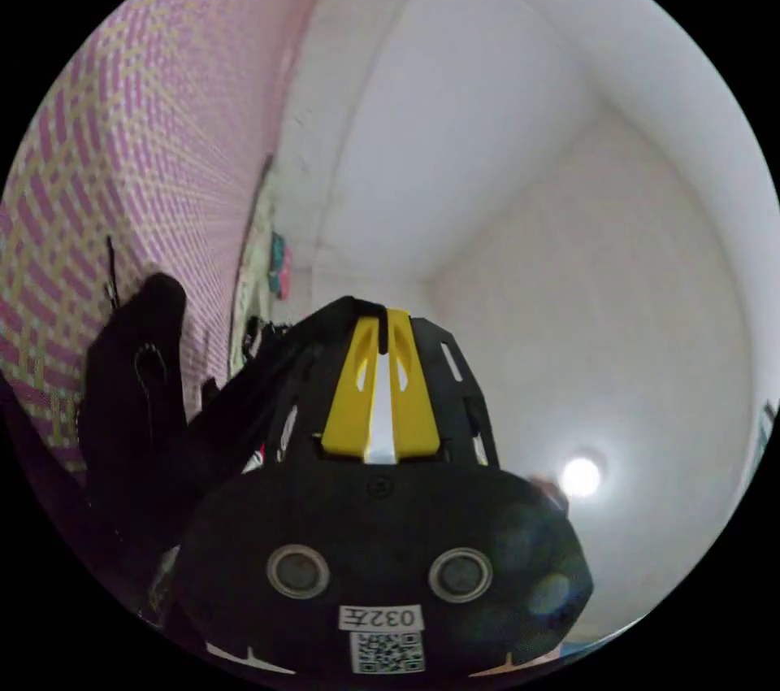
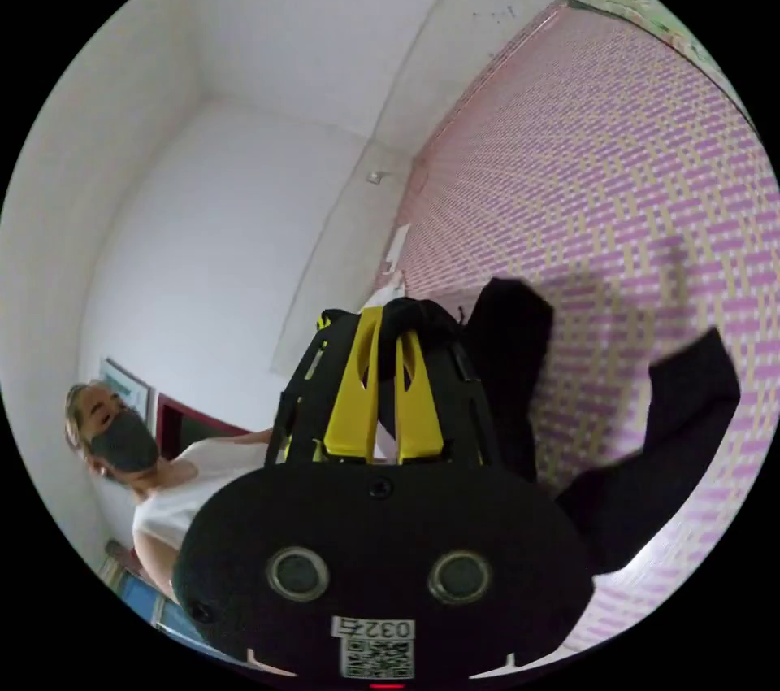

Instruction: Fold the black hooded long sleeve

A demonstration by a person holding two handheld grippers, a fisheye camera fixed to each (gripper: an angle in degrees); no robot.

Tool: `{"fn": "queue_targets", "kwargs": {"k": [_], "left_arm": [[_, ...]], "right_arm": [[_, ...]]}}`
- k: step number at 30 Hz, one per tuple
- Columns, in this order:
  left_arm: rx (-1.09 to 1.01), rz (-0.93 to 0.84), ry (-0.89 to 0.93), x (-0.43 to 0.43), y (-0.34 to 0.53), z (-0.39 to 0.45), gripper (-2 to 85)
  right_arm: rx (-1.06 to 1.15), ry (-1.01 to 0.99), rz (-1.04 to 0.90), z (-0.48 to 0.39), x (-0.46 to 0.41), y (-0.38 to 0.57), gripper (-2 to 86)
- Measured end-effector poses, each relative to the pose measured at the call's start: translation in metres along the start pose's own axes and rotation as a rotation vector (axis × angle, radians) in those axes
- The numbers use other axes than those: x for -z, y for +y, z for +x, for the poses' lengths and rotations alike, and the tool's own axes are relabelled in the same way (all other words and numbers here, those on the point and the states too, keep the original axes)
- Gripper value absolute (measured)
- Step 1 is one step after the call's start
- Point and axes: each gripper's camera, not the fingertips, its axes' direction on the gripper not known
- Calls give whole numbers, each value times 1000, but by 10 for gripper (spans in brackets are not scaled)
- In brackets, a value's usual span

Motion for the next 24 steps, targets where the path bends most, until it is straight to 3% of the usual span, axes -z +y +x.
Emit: {"fn": "queue_targets", "kwargs": {"k": [2,5,8,13,15,19,21,24], "left_arm": [[-118,-8,-95,-53,-79,47,-13],[-487,-91,12,-146,-134,194,-12],[-830,-144,194,-193,-125,330,-12],[-1091,-295,252,-194,-55,424,-14],[-1136,-334,217,-172,-29,421,-14],[-1069,-400,-81,-108,11,337,-15],[-967,-446,-232,-80,25,270,-15],[-650,-449,-386,-24,46,127,-15]], "right_arm": [[83,99,46,-23,-15,-71,-7],[408,183,227,-151,5,-139,-8],[733,133,429,-277,43,-142,-7],[993,114,440,-381,57,-88,-6],[987,120,403,-381,51,-63,-6],[810,170,272,-311,16,-11,-5],[688,197,199,-256,-9,13,-5],[406,233,109,-140,-53,59,-5]]}}
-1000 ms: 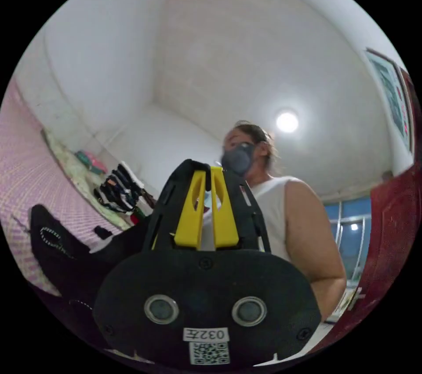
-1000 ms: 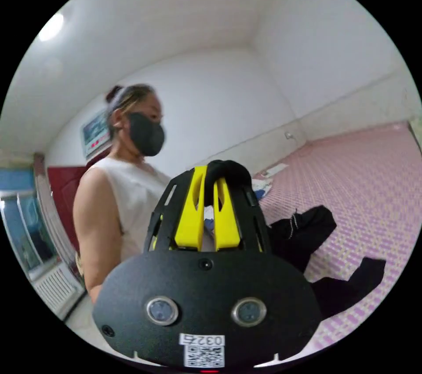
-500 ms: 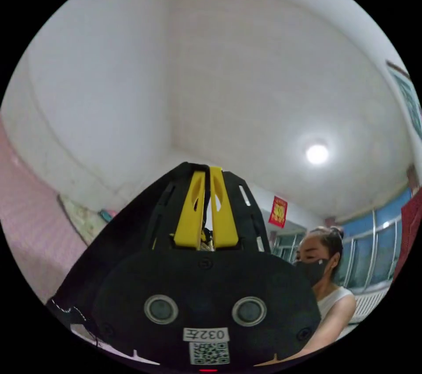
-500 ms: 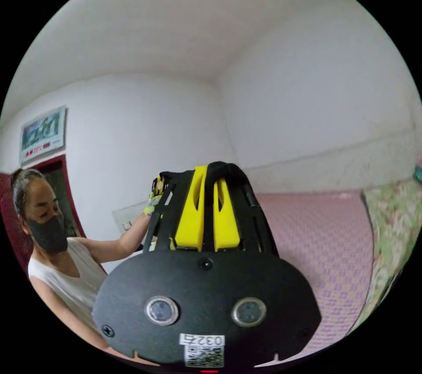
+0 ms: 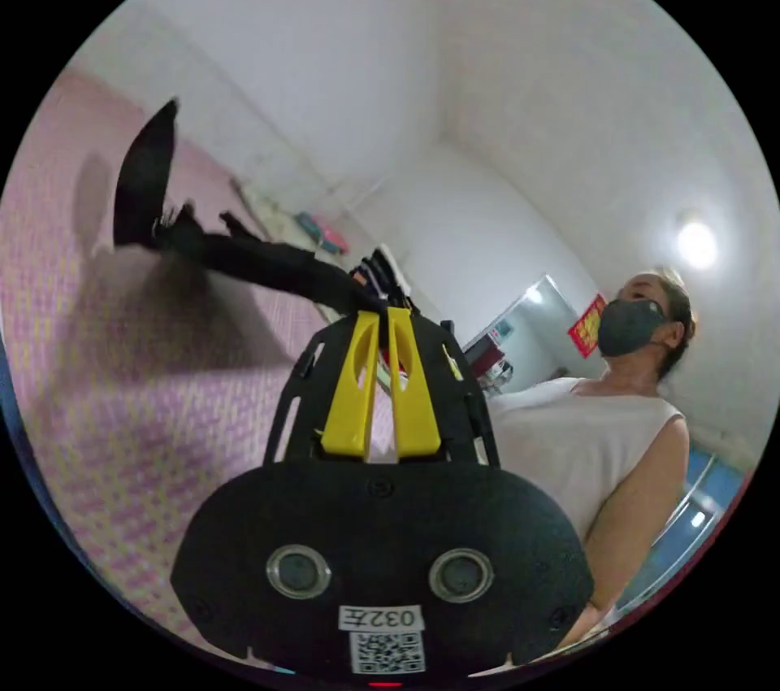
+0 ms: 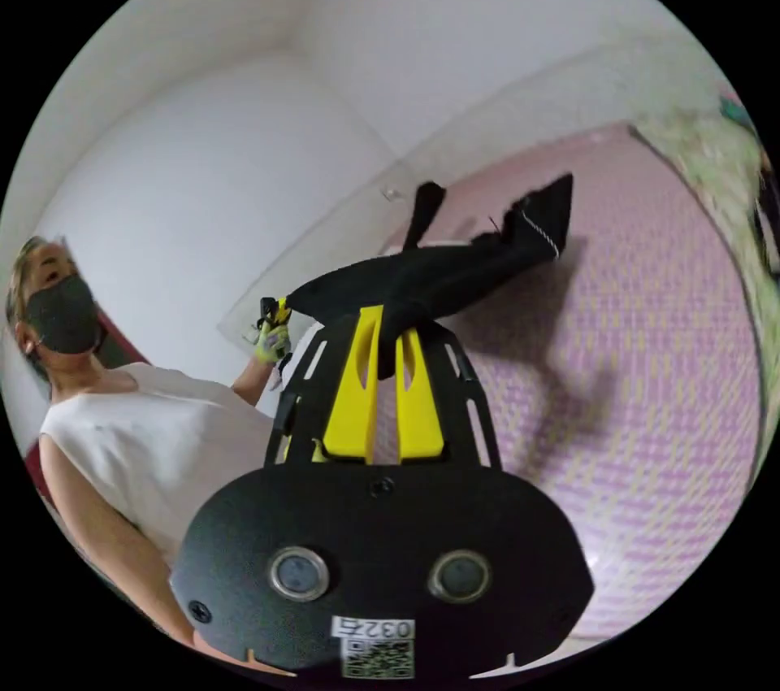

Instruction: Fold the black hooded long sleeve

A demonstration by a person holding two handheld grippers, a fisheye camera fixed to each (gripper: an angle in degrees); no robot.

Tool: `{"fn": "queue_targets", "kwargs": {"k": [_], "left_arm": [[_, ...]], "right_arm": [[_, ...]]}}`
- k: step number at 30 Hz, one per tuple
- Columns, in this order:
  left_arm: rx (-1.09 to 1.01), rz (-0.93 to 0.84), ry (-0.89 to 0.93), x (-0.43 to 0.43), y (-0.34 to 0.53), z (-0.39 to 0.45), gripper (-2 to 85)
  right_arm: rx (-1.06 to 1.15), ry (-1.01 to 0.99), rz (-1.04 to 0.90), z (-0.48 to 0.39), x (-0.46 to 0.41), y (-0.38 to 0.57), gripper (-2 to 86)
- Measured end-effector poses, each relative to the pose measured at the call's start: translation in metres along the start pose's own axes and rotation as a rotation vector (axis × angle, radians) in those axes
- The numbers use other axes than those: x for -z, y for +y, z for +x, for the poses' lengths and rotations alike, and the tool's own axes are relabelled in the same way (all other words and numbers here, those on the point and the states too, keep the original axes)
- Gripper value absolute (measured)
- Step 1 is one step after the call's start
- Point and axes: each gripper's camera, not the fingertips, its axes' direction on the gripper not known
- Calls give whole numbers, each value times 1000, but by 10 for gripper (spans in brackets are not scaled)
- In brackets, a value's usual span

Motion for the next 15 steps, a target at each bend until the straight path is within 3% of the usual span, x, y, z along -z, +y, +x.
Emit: {"fn": "queue_targets", "kwargs": {"k": [5,8,15], "left_arm": [[543,-180,-155,-42,193,-138,-13],[655,-354,-225,-61,238,-156,-13],[703,-353,-211,-52,254,-148,-14]], "right_arm": [[-445,77,-269,122,-101,168,-6],[-545,114,-366,144,-124,208,-6],[-607,33,-349,149,-128,228,-4]]}}
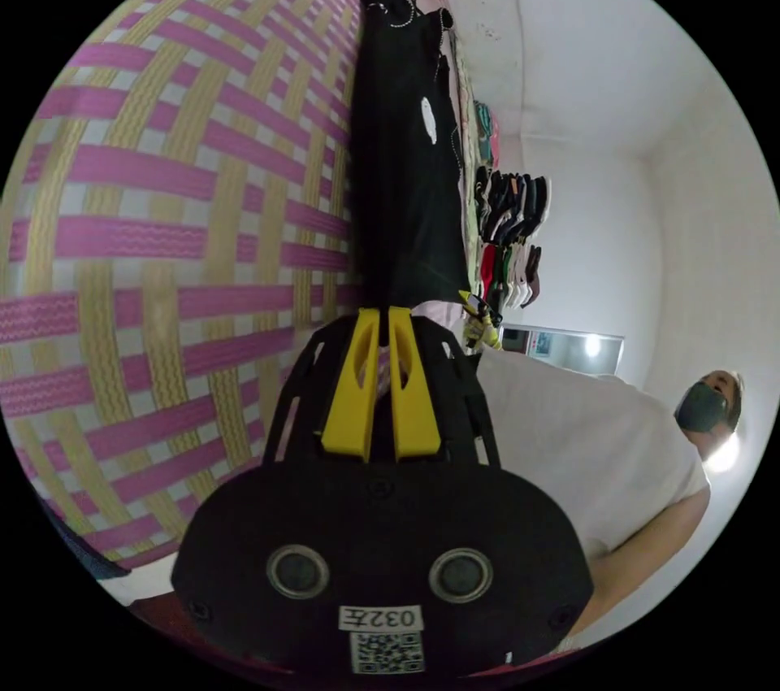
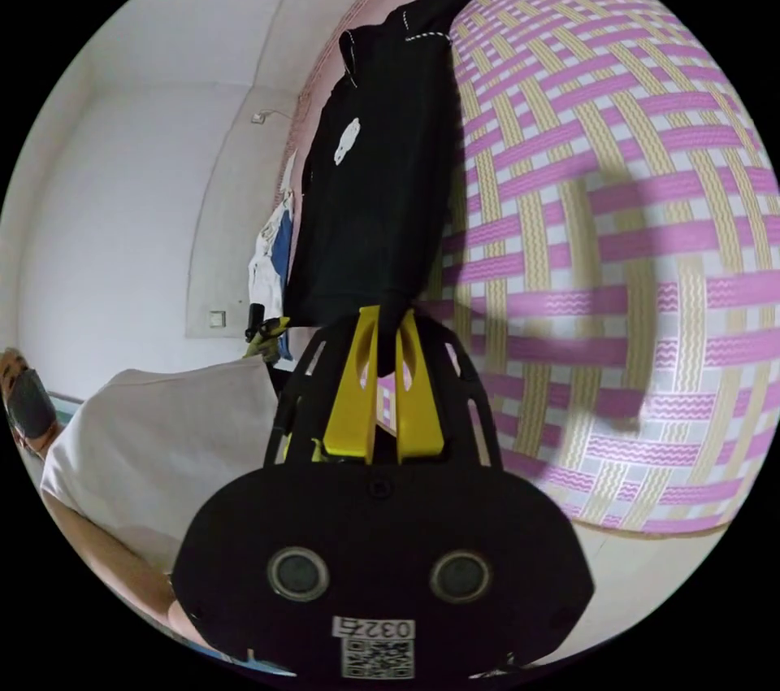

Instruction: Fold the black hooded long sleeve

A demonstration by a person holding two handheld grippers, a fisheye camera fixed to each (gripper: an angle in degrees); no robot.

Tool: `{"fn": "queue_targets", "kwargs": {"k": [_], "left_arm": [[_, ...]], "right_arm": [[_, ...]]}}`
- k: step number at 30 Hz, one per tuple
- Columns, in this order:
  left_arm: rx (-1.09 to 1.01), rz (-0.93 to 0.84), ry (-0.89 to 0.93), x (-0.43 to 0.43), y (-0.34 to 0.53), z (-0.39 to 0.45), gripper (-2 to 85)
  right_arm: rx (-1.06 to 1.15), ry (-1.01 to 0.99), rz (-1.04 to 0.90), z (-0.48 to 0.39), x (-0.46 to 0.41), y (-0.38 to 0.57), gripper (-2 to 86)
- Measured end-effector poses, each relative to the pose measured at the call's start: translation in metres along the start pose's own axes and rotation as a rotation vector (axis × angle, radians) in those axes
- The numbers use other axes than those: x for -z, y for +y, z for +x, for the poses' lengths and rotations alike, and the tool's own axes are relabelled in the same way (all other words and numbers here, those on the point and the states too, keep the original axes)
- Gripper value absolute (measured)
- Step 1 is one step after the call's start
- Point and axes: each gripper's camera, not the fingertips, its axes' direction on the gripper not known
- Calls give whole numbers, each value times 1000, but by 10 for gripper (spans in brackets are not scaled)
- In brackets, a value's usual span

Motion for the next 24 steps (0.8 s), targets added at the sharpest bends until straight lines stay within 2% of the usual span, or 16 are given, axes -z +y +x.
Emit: {"fn": "queue_targets", "kwargs": {"k": [3,13,19,24], "left_arm": [[-20,-19,35,1,7,9,-13],[38,-188,-10,-30,53,18,-9],[45,-195,-32,-29,64,35,37],[-128,19,-47,8,67,84,-4]], "right_arm": [[-4,0,-27,-5,-8,4,-4],[-95,4,-46,11,-20,36,5],[-138,14,-18,17,-14,41,79],[-161,4,72,24,0,42,76]]}}
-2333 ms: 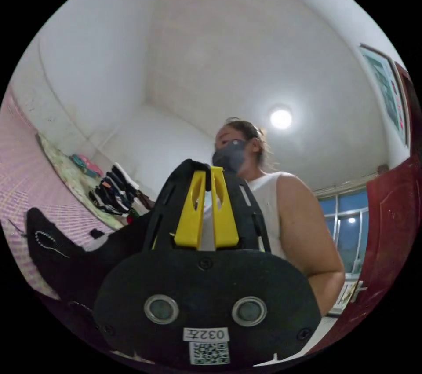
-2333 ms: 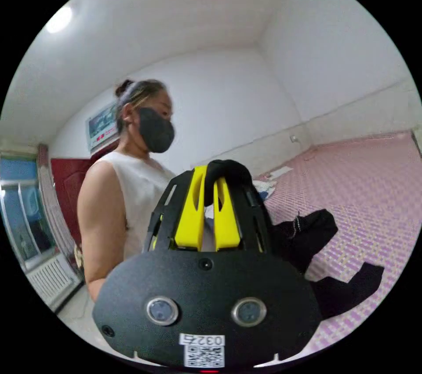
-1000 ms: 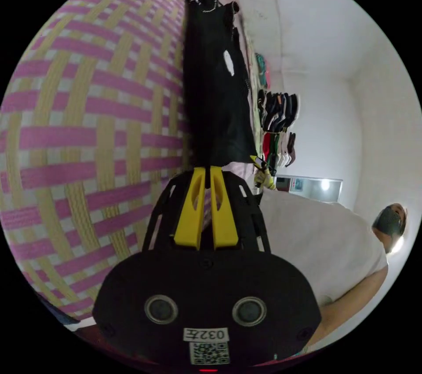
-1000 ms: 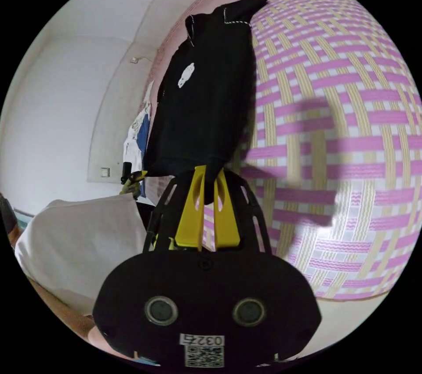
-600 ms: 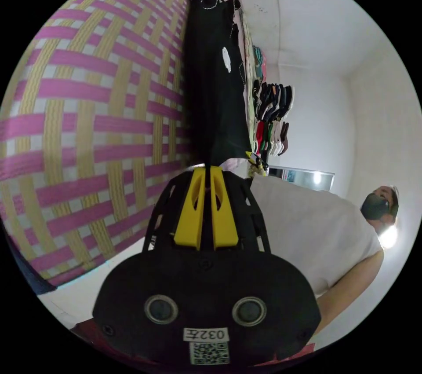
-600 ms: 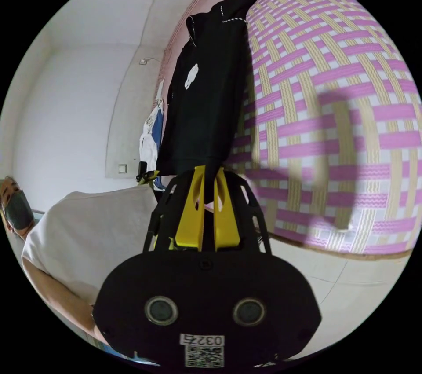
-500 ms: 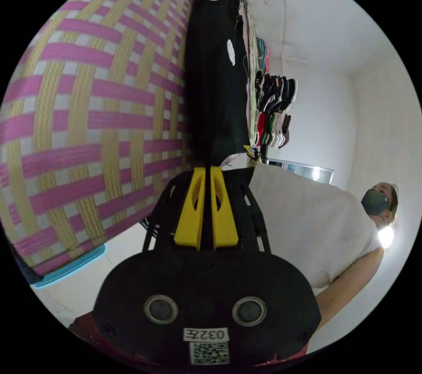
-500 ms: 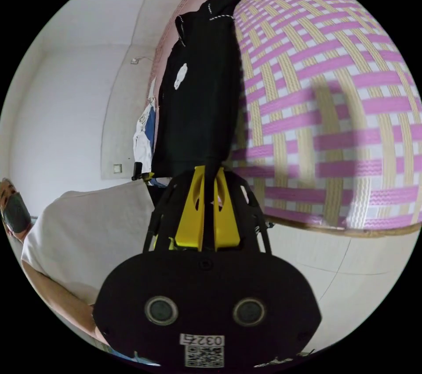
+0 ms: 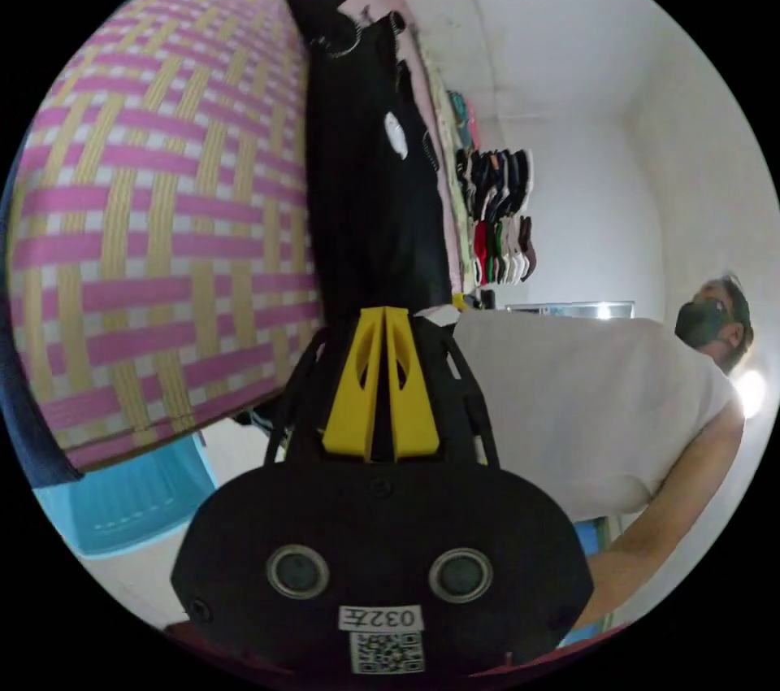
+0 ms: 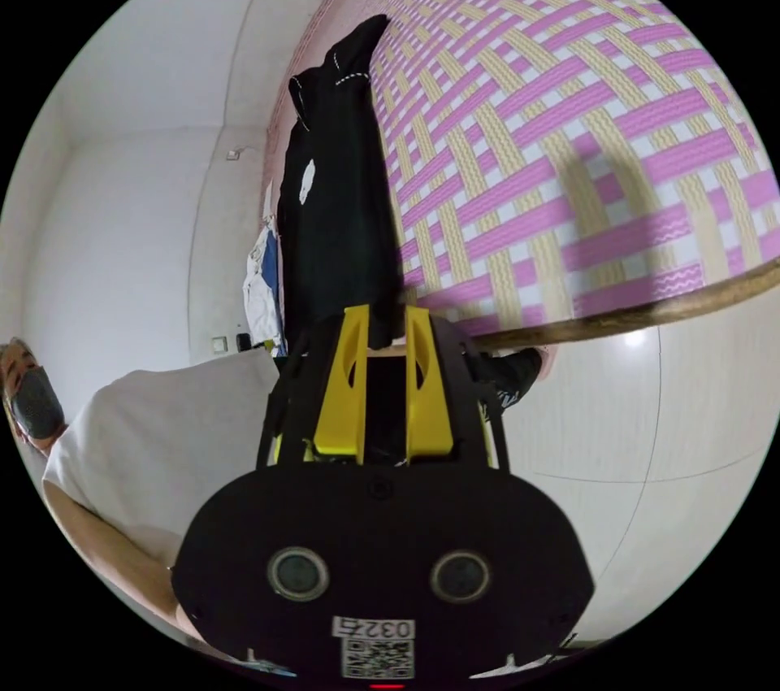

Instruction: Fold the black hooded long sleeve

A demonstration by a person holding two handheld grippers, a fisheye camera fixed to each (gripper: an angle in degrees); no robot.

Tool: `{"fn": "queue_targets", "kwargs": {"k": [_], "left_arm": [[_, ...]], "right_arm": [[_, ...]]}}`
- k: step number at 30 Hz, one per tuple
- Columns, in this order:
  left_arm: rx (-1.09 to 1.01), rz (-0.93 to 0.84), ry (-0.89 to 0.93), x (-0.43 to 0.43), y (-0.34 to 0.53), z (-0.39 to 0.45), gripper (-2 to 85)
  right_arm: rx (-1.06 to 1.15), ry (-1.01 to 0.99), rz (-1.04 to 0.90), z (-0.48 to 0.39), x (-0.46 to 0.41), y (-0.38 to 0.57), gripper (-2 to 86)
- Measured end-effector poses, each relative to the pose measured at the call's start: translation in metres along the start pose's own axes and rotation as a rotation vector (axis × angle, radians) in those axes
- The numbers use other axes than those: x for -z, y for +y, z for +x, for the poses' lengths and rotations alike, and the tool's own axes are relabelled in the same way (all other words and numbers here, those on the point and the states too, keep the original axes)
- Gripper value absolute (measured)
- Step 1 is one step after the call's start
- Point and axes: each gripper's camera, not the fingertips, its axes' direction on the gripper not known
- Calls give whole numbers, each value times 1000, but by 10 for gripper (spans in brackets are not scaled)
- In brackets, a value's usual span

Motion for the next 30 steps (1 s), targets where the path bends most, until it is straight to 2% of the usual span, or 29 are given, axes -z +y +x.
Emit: {"fn": "queue_targets", "kwargs": {"k": [3,6,13,18,20,22,27,30], "left_arm": [[-61,64,38,-8,-20,24,-8],[-44,1,33,-42,-44,36,-9],[38,-171,-226,-88,-45,62,-9],[57,-128,-232,-91,-44,91,-9],[28,-35,-179,-87,-52,118,-9],[13,-9,-200,-91,-66,140,-9],[-92,-103,-378,-145,-129,221,-9],[-109,-191,-569,-195,-172,268,-9]], "right_arm": [[31,27,-48,-8,-20,-14,67],[84,77,-103,-21,-43,-26,41],[122,144,-141,-29,-57,-33,25],[112,116,-151,-32,-53,-55,49],[133,98,-33,-39,-32,-83,50],[176,111,32,-48,-20,-116,50],[363,181,74,-98,-30,-247,51],[485,262,54,-141,-60,-344,51]]}}
